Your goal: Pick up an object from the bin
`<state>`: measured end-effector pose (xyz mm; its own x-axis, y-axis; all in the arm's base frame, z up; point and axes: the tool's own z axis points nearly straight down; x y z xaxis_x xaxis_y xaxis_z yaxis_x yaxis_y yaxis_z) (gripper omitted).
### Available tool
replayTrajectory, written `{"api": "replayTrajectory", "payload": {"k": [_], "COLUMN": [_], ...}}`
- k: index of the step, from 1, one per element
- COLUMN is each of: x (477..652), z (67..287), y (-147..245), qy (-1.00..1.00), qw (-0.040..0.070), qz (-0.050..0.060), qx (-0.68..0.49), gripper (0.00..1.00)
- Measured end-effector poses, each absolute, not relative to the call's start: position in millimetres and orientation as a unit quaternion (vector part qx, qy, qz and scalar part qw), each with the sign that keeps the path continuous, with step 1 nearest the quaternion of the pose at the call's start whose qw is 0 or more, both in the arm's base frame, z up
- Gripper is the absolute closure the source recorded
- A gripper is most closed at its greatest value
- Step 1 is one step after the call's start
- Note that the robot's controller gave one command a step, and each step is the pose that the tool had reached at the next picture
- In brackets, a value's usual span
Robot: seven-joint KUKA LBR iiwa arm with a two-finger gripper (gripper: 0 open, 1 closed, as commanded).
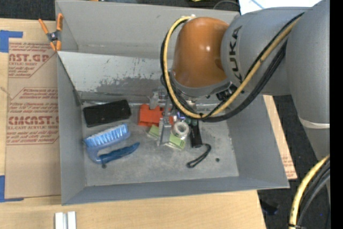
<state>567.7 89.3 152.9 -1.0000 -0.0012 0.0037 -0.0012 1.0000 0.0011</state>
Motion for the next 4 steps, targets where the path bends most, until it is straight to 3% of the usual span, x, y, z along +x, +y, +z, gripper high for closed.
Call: {"api": "replayTrajectory", "payload": {"k": [1, 2, 4], "x": [569.2, 582.1, 578.7], "z": [155.2, 107.1, 120.2], "y": [88.9, 81.9, 81.5], "qy": [-1.000, -0.997, -0.993], "qw": [-0.001, -0.005, -0.002], "qz": [-0.001, -0.002, -0.002], "qx": [0.000, -0.082, -0.119], "gripper": [0.00, 0.00, 0.00]}}
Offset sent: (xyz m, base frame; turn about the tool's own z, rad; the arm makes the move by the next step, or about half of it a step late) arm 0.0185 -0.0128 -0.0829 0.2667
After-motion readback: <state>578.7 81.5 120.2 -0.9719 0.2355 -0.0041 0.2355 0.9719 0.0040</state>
